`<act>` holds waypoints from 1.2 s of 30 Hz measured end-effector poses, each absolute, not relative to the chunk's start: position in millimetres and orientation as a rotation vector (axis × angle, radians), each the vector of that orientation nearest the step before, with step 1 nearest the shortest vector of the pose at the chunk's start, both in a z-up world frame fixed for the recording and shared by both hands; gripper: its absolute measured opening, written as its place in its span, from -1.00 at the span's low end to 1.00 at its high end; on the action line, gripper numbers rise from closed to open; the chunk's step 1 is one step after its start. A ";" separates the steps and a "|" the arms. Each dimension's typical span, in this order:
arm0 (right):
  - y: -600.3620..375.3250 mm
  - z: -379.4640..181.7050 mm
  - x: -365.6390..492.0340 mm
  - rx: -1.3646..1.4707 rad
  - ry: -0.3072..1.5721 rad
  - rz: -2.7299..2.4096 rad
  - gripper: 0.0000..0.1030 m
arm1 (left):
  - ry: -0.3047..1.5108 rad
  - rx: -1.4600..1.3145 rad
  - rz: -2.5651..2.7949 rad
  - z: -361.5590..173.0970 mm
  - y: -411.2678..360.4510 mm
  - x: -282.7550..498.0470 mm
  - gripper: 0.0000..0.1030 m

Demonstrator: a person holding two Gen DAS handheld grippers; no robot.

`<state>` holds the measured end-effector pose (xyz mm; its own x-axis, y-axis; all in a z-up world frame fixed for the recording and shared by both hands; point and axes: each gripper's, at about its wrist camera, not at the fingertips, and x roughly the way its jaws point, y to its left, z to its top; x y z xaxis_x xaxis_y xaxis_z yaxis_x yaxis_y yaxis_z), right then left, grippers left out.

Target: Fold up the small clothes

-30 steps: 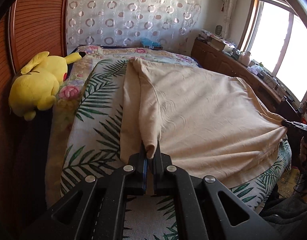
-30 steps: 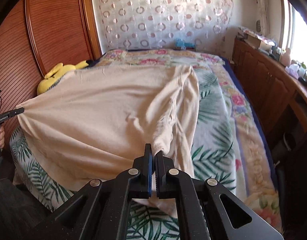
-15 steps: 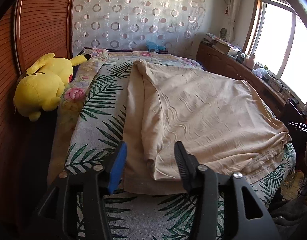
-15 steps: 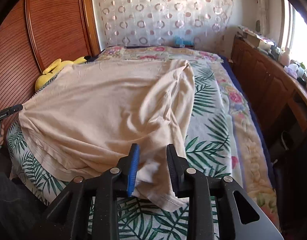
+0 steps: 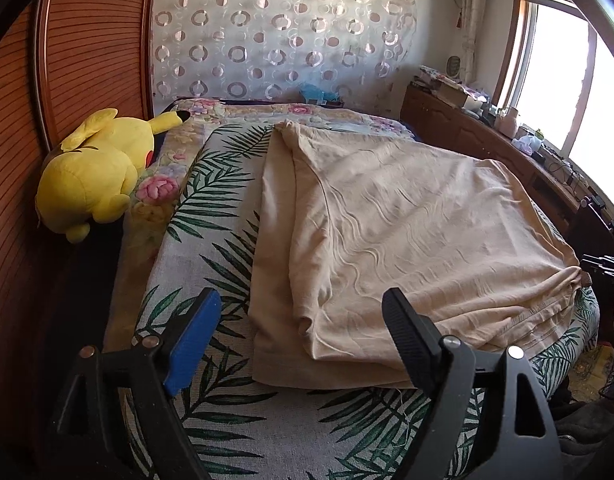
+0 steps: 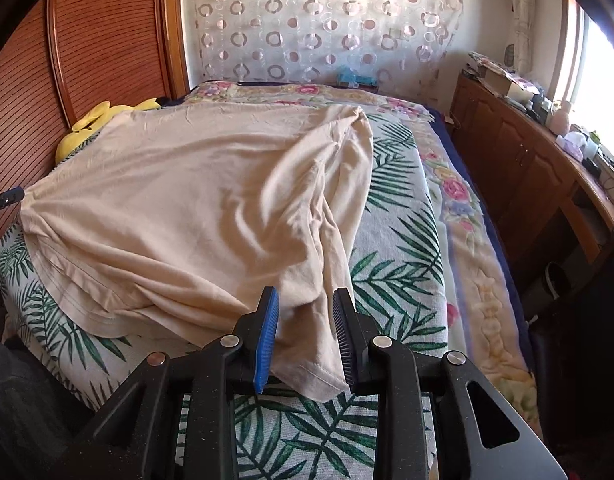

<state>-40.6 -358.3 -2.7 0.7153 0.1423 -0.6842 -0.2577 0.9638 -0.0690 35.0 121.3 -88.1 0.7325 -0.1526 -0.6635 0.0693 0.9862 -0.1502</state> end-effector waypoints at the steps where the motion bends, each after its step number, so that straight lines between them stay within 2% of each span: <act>1: -359.4 -3.1 -40.0 -0.163 0.747 0.218 -0.44 | 0.741 -0.115 -0.120 -88.8 120.1 35.7 0.62; 14: -375.4 -13.4 -37.9 -0.134 0.793 0.197 -0.44 | 0.772 -0.086 -0.071 -98.2 118.8 44.5 0.62; 15: -375.9 -13.5 -39.2 -0.133 0.790 0.203 -0.50 | 0.776 -0.084 -0.068 -99.2 118.8 45.5 0.62; 16: -375.9 -13.7 -40.3 -0.139 0.791 0.213 -0.74 | 0.780 -0.082 -0.066 -99.6 118.6 45.9 0.62; 19: -379.5 -9.6 -44.1 -0.139 0.788 0.220 -0.94 | 0.787 -0.078 -0.058 -101.6 119.5 46.8 0.62; 34: -382.5 18.3 -54.5 -0.141 0.713 0.188 -0.94 | 0.833 -0.060 -0.036 -113.0 118.7 54.3 0.62; 36: -373.8 23.4 -50.9 -0.155 0.693 0.192 -0.84 | 0.830 -0.052 -0.034 -113.3 117.8 54.3 0.62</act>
<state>-50.9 -373.8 23.4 0.7527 0.1234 -0.6467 -0.2264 0.9709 -0.0783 54.3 117.8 -113.3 0.6747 -0.0507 -0.7364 0.0099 0.9982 -0.0596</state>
